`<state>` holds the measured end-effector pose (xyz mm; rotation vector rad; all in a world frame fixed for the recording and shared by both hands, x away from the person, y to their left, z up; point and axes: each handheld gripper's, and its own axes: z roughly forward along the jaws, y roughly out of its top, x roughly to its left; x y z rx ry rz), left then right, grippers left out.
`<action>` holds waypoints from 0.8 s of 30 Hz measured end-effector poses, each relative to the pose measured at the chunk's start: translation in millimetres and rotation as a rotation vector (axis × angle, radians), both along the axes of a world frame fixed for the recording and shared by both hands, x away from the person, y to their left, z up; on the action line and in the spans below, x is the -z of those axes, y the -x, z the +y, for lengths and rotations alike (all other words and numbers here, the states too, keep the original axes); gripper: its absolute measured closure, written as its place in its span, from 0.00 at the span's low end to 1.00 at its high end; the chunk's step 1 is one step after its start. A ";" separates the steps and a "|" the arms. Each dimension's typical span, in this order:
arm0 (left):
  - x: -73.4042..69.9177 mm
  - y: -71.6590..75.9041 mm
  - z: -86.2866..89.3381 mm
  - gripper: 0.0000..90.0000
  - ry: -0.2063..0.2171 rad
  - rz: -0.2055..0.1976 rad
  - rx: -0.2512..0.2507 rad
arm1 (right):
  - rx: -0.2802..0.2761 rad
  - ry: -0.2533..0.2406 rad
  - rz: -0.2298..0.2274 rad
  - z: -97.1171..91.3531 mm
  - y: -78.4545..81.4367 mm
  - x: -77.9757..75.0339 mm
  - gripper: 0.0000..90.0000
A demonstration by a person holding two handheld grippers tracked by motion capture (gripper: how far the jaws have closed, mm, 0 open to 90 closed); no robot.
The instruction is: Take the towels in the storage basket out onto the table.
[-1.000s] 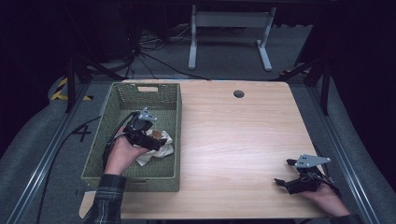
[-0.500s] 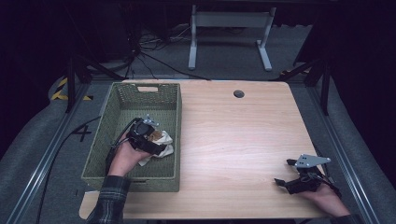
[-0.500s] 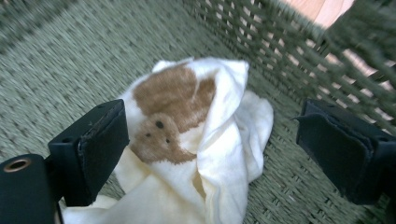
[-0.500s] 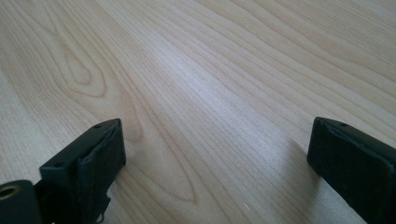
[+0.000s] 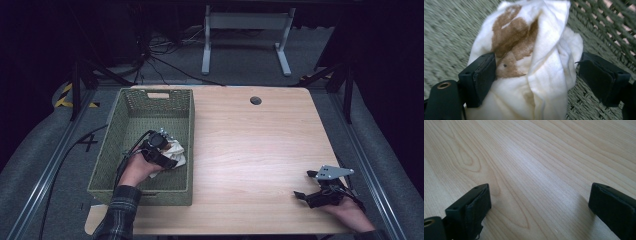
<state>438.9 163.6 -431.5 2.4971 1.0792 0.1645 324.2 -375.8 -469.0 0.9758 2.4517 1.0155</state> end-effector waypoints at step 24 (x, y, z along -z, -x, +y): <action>-9.1 1.3 5.6 0.80 -0.047 -0.004 -0.053 | 0.001 0.000 0.001 0.0 0.0 0.0 0.05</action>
